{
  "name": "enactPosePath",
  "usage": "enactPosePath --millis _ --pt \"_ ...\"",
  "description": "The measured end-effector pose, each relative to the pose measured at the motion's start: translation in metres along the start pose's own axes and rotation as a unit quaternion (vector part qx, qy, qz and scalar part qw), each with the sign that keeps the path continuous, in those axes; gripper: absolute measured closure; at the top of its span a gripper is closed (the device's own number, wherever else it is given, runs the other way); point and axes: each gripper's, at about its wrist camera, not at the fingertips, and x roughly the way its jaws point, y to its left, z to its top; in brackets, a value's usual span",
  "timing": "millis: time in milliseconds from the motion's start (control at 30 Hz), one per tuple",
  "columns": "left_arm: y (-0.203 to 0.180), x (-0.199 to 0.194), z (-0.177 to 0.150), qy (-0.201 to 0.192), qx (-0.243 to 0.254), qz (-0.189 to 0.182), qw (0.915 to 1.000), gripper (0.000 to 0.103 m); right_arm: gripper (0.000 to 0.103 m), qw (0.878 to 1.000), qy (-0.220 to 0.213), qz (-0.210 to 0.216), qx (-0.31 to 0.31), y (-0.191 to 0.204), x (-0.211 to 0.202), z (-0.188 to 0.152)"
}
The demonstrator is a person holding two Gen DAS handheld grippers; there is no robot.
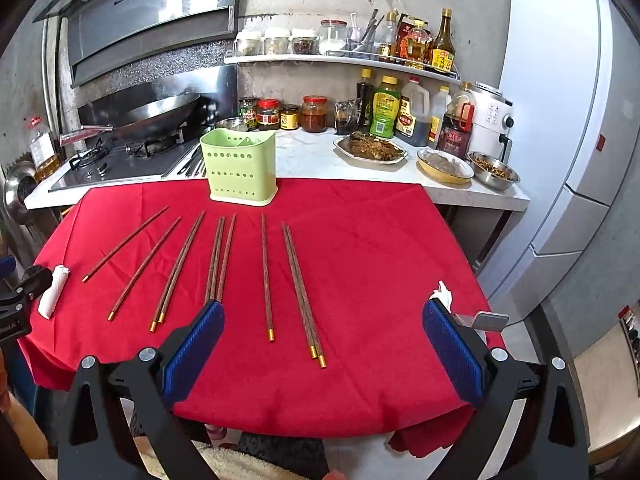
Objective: Organize utensils
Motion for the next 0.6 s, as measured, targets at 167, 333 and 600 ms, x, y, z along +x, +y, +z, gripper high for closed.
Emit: enactPosePath --millis 167,333,600 --pt "0.0015 -0.0006 0.0025 -0.003 -0.003 0.005 1.0 0.006 0.006 1.0 0.0 -0.002 0.003 -0.0021 0.0008 0.0009" --pt "0.0013 0.0016 0.0029 0.0 -0.001 0.004 1.0 0.006 0.006 1.0 0.001 -0.001 0.001 -0.001 0.0004 0.0018" --pt "0.0012 -0.0001 0.0037 -0.005 0.001 0.004 1.0 0.006 0.006 1.0 -0.005 0.002 -0.004 0.001 -0.0037 0.0048"
